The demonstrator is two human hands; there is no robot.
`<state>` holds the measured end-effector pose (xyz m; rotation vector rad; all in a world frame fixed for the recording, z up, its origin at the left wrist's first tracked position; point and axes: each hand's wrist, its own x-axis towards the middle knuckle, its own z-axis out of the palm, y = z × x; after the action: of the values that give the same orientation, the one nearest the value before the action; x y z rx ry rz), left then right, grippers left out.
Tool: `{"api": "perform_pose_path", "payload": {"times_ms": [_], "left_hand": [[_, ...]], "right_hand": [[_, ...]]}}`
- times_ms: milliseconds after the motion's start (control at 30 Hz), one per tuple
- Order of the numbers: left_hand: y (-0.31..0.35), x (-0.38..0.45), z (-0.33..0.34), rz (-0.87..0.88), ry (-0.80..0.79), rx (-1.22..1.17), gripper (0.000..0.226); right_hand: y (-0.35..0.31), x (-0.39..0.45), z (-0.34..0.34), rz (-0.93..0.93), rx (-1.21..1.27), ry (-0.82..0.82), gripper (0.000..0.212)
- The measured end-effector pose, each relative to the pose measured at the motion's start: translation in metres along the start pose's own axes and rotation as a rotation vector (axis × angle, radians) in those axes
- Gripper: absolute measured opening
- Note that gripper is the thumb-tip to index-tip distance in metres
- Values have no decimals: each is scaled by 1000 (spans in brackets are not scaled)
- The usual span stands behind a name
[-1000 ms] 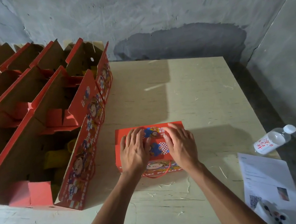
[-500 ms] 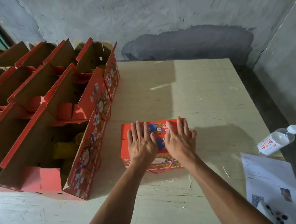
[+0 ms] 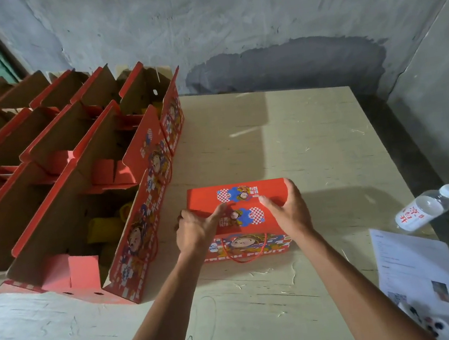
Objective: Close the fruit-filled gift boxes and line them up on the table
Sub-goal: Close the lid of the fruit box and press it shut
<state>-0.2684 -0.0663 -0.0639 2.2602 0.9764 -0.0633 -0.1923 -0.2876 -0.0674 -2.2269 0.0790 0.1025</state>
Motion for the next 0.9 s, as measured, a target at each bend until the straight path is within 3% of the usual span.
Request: {"api": "perform_pose_path", "payload": {"times_ms": [67,167,433,567,633,733,800,867,900], "left_hand": [[-1,1,2,1,24,-79,103],[0,4,3,7,51,-101,102],[-5,13,4,55,65,-75,105],[-3,29,-15,150,-8,-162,83],[1,38,-24,191,-1,-91,94],[1,42,-29,105,72,-93,124],[-6,32,-27,28,81,-311,97],[-18,18,-18,1,54,-521,46],[-24,9,-14,-4,3,-596,34]], "right_hand": [[4,3,-1,50,111,-28,89],[6,5,-2,81,151,-64,80],[-2,2,-2,95,80,-53,87],[-2,-10,1,122,21,24,64],[-5,-19,2,164,-14,71,55],[-13,-28,1,217,-59,-7,79],[-20,-38,1,218,-122,-133,90],[-22,-47,3,163,-217,-218,69],[-24,-52,5,127,-281,-224,66]]}}
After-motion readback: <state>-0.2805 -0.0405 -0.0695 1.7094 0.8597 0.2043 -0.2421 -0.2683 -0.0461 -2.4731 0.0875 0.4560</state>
